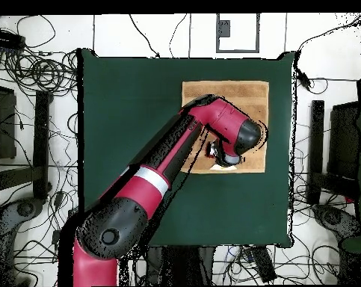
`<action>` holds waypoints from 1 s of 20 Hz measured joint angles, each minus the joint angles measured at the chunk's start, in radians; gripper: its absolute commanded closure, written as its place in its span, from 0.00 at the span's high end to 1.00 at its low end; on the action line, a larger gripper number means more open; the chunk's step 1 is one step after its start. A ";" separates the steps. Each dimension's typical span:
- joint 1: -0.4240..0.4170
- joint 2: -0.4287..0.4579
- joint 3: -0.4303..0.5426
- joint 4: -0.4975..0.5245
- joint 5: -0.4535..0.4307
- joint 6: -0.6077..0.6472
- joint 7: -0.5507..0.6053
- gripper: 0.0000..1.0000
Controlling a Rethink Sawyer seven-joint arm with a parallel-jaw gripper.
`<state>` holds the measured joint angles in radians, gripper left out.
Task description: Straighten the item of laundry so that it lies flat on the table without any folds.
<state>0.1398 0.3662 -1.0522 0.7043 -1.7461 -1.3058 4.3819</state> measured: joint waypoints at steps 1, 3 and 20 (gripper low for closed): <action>0.001 0.001 -0.002 0.000 0.000 0.006 0.000 1.00; 0.004 0.002 -0.005 0.000 0.000 0.021 0.000 1.00; 0.008 0.006 -0.037 0.003 0.000 0.218 0.000 1.00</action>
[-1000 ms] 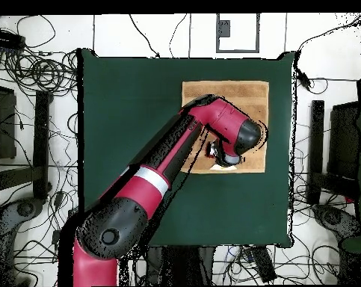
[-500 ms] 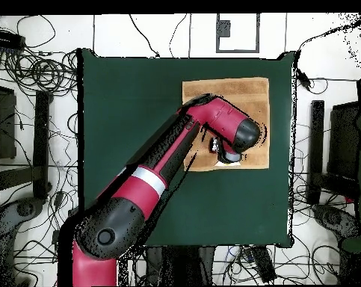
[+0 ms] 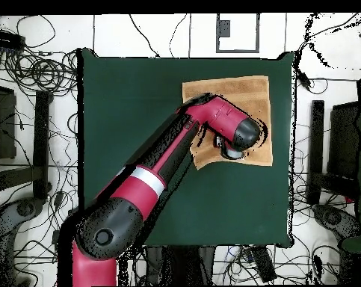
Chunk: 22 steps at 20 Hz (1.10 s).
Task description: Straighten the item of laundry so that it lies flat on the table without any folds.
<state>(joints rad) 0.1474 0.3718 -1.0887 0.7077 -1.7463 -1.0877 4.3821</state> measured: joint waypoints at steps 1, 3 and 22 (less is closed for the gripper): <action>0.001 0.000 0.000 0.001 0.000 -0.008 0.000 1.00; 0.005 -0.004 0.000 0.009 -0.002 -0.057 0.000 1.00; 0.004 0.018 -0.116 0.051 0.108 -0.567 0.000 1.00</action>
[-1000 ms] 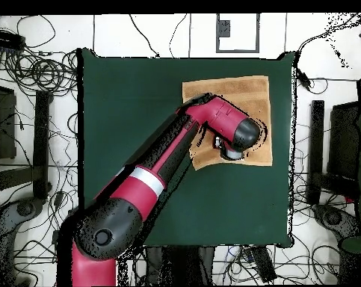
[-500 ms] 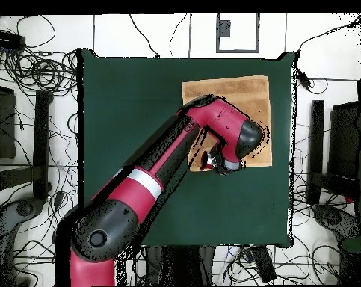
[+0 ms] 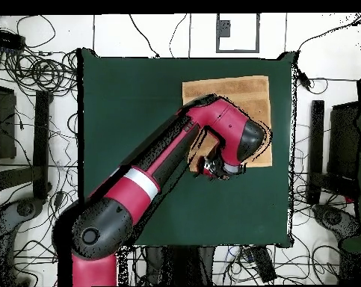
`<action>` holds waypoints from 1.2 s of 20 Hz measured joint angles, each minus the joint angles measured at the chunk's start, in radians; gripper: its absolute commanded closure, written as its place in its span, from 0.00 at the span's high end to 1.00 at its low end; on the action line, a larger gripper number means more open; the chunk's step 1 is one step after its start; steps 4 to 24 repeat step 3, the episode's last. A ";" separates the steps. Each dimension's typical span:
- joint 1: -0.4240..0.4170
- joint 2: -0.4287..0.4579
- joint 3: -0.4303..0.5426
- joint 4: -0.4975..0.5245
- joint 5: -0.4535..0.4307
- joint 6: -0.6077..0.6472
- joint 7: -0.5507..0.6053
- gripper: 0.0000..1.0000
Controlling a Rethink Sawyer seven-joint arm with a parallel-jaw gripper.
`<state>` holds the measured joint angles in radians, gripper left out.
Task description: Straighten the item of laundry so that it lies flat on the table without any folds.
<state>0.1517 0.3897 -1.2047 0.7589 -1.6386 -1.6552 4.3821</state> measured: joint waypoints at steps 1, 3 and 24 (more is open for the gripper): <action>0.000 0.000 -0.009 0.000 0.001 0.073 0.000 1.00; 0.000 -0.001 -0.019 0.002 0.003 0.191 0.000 1.00; 0.000 -0.001 -0.019 0.002 0.003 0.191 0.000 1.00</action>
